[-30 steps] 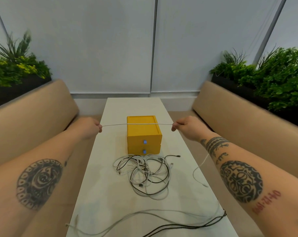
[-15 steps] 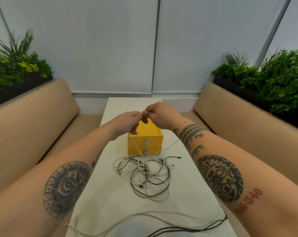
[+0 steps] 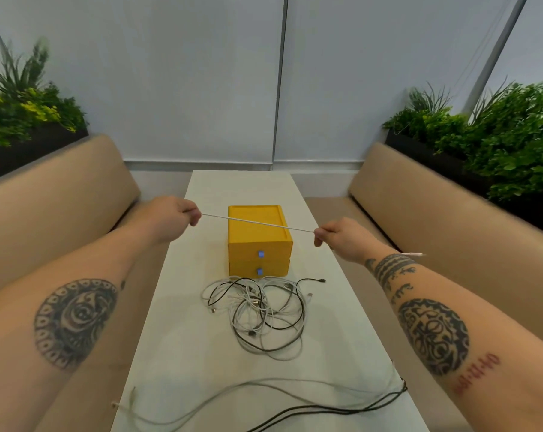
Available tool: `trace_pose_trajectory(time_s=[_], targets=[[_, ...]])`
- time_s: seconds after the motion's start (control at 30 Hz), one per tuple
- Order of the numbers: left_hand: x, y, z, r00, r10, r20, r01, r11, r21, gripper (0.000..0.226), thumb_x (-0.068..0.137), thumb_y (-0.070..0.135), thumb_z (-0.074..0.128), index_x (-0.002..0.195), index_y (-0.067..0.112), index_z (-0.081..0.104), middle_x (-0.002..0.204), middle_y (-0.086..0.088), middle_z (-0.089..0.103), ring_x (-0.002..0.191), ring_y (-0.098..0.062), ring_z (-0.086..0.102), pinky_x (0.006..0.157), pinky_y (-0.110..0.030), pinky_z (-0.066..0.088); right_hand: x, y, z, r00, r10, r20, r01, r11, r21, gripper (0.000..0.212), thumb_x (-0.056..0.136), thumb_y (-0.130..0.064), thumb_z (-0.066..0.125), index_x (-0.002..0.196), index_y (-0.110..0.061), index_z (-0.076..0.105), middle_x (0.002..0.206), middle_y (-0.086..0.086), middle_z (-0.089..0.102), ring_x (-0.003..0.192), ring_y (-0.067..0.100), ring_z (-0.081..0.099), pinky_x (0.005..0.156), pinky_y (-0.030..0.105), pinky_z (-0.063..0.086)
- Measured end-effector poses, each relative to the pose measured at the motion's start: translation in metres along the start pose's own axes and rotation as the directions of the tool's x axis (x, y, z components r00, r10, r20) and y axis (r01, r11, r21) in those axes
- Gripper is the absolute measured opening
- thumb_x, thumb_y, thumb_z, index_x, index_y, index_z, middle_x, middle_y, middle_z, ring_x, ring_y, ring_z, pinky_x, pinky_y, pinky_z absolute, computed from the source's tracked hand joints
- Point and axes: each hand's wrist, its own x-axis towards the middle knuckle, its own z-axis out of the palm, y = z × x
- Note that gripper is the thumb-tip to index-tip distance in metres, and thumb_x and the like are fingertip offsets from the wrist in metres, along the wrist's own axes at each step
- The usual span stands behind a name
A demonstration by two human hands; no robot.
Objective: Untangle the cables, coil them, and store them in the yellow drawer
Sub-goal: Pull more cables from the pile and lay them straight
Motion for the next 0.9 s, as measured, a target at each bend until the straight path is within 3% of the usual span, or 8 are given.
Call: trace_pose_trajectory(time_s=[0.2,0.4,0.57,0.77,0.83,0.9], targets=[[-0.004,-0.019,0.009,0.998,-0.069,0.013,0.069,0.998,0.006,0.029,0.099,0.034,0.053,0.077,0.025,0.069,0.084,0.006,0.065,0.079,-0.016,0.055,0.059,-0.025,0.037,-0.017,0.045,0.002,0.992,0.128,0.012,-0.128,0.992,-0.002,0.035,0.100,-0.040,0.050,0.078,-0.026,0.072,0.072,-0.001,0.059,0.069,0.019,0.056,0.063,0.029,0.042],[-0.008,-0.021,0.014,0.996,-0.086,0.029,0.086,0.996,0.001,0.030,0.100,0.032,0.051,0.077,0.022,0.068,0.083,0.004,0.063,0.073,-0.011,0.051,0.057,-0.027,0.034,-0.034,0.069,0.000,0.984,0.180,0.010,-0.180,0.984,0.009,0.035,0.102,-0.037,0.049,0.080,-0.023,0.072,0.073,-0.011,0.055,0.070,0.012,0.054,0.067,0.031,0.041],[-0.009,-0.030,0.015,0.994,-0.105,0.036,0.106,0.994,-0.021,0.031,0.101,0.030,0.050,0.078,0.022,0.070,0.079,0.012,0.059,0.072,-0.006,0.051,0.059,-0.027,0.036,-0.049,0.093,-0.007,0.974,0.226,-0.002,-0.226,0.974,-0.034,0.034,0.101,-0.035,0.049,0.079,-0.024,0.072,0.081,0.013,0.063,0.078,0.028,0.061,0.077,0.039,0.050],[-0.006,-0.051,0.019,0.991,-0.130,0.037,0.129,0.991,0.028,0.032,0.099,0.038,0.050,0.075,0.029,0.069,0.082,0.010,0.061,0.076,-0.012,0.055,0.072,-0.033,0.045,-0.064,0.118,0.000,0.960,0.279,-0.036,-0.281,0.954,-0.100,0.032,0.103,-0.036,0.046,0.085,-0.029,0.071,0.072,-0.002,0.056,0.067,0.015,0.054,0.060,0.029,0.040],[-0.005,-0.062,0.017,0.989,-0.140,0.038,0.140,0.990,-0.005,0.033,0.099,0.037,0.051,0.073,0.030,0.069,0.082,0.005,0.063,0.075,-0.015,0.055,0.071,-0.033,0.045,-0.073,0.132,-0.001,0.949,0.311,-0.058,-0.316,0.938,-0.142,0.031,0.104,-0.037,0.044,0.085,-0.037,0.068,0.075,-0.005,0.058,0.073,0.015,0.055,0.065,0.030,0.041],[-0.007,-0.074,0.016,0.990,-0.136,0.030,0.138,0.990,-0.042,0.032,0.099,0.037,0.053,0.072,0.033,0.070,0.086,0.001,0.066,0.079,-0.019,0.057,0.073,-0.034,0.046,-0.083,0.146,-0.002,0.941,0.324,-0.097,-0.337,0.918,-0.208,0.028,0.104,-0.042,0.041,0.088,-0.046,0.064,0.077,-0.009,0.061,0.081,0.017,0.058,0.081,0.034,0.042]])
